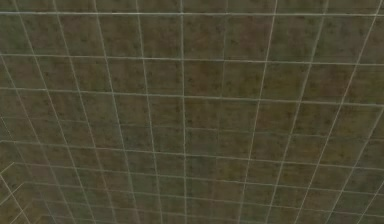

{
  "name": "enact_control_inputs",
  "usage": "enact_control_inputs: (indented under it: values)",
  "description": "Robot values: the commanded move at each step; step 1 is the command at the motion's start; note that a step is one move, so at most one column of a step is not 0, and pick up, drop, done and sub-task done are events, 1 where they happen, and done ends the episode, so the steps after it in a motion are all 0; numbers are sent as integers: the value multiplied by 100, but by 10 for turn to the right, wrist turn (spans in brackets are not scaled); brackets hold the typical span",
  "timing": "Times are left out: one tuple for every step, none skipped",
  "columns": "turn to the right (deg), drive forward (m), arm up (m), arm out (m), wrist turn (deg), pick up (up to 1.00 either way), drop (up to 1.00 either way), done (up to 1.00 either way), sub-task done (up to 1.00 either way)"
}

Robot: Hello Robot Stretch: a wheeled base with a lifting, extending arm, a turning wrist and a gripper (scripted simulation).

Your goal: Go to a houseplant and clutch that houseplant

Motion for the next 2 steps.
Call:
enact_control_inputs:
  values:
    - [0,0,-30,0,0,0,0,0,0]
    - [0,0,0,0,0,100,0,0,0]
